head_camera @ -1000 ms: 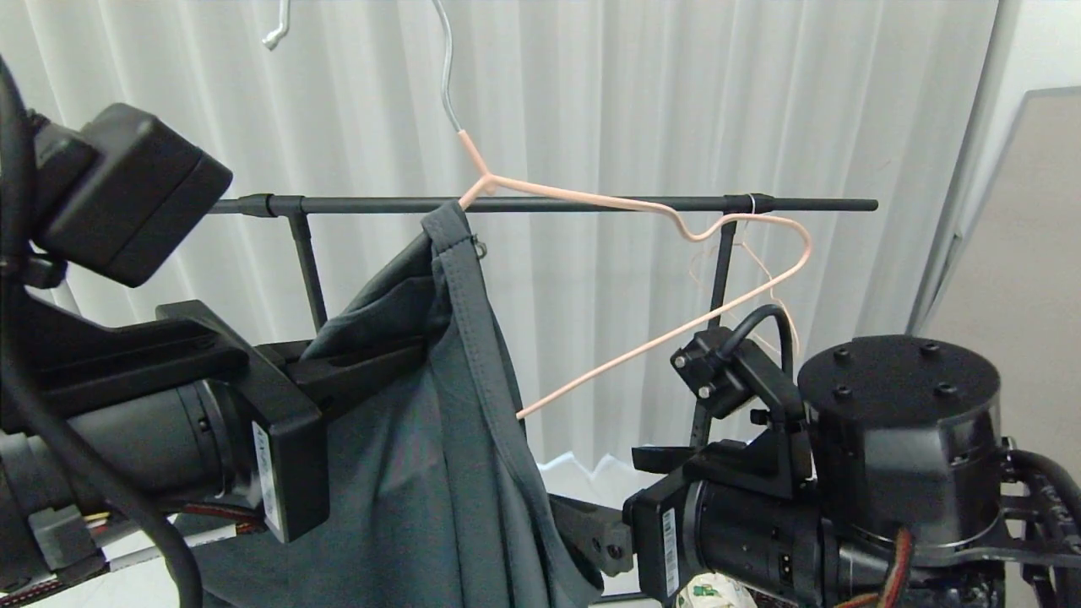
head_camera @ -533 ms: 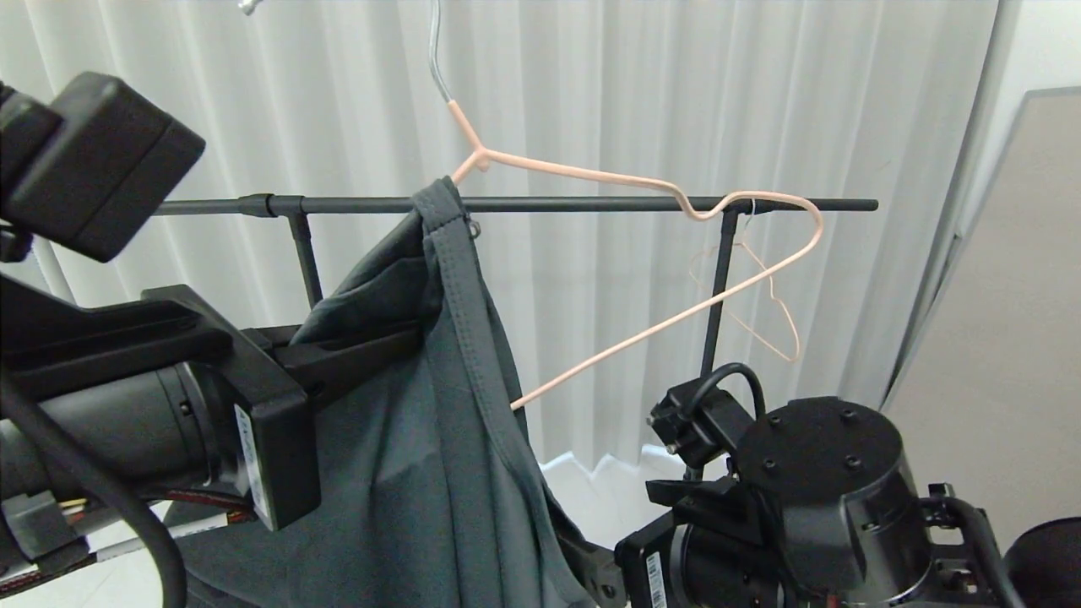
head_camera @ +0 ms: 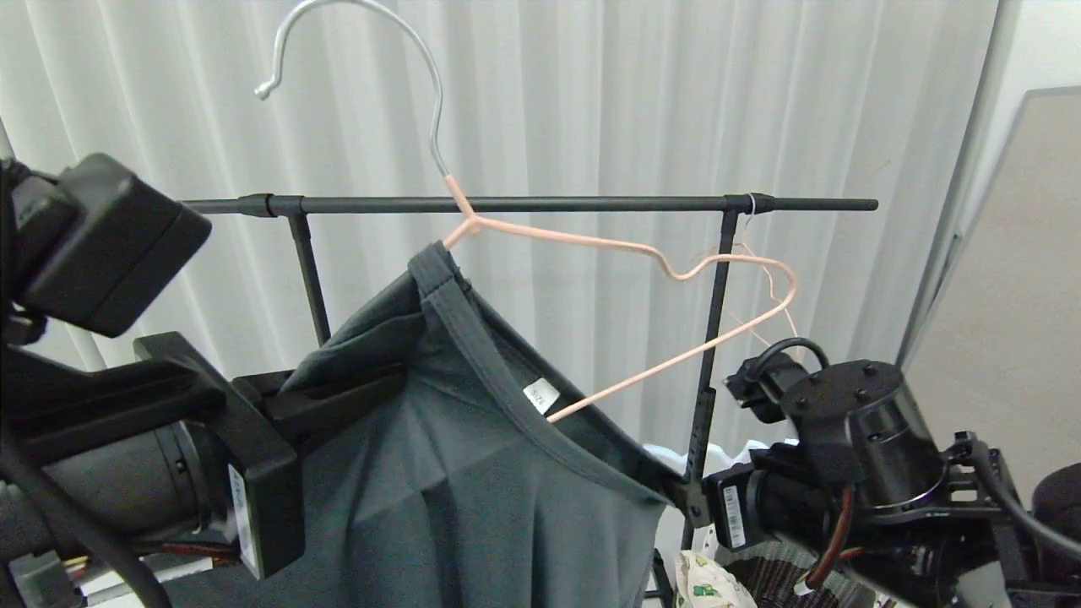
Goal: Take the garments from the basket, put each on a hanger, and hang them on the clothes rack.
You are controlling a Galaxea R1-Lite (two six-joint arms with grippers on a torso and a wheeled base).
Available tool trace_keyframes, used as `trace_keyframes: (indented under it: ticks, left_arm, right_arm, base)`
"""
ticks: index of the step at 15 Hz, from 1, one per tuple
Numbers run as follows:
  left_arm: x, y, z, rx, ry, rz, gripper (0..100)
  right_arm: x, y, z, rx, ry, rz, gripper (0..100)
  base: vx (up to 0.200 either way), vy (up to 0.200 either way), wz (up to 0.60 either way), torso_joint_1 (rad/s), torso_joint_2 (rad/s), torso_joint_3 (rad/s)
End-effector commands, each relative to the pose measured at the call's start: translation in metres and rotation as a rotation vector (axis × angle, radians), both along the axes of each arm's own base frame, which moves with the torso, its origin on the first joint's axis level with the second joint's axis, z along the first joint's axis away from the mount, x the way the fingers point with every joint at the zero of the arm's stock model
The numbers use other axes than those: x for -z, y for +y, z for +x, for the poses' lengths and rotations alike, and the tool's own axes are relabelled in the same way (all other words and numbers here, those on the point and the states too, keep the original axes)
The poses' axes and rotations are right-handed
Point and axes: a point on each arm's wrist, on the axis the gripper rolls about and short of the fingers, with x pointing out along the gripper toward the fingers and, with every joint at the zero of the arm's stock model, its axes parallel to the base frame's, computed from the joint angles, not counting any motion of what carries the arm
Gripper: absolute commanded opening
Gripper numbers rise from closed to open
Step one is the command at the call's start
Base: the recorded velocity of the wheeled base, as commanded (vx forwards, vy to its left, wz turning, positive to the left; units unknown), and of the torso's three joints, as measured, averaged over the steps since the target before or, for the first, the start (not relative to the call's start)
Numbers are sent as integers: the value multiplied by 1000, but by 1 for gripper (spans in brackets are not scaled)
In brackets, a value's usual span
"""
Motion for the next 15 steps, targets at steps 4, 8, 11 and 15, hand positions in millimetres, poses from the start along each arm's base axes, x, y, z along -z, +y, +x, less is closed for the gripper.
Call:
trace_keyframes:
  ticks: [4, 8, 11, 15]
  left_arm:
    - [34, 15, -12, -4, 35, 106, 0]
    - [46, 17, -14, 5, 71, 179, 0]
    - [59, 17, -14, 23, 95, 263, 0]
    - [56, 10, -8, 11, 96, 272, 0]
  right_arm:
    - [-31, -48, 14, 147, -95, 62, 100]
    - [-42, -59, 13, 151, -130, 80, 100]
    - [-54, -63, 7, 117, -160, 108, 100]
    - [-59, -64, -7, 6, -180, 103, 100]
  base:
    - [0, 0, 0, 0, 0, 0]
    - [0, 0, 0, 0, 0, 0]
    - [0, 0, 0, 0, 0, 0]
    - [0, 0, 0, 0, 0, 0]
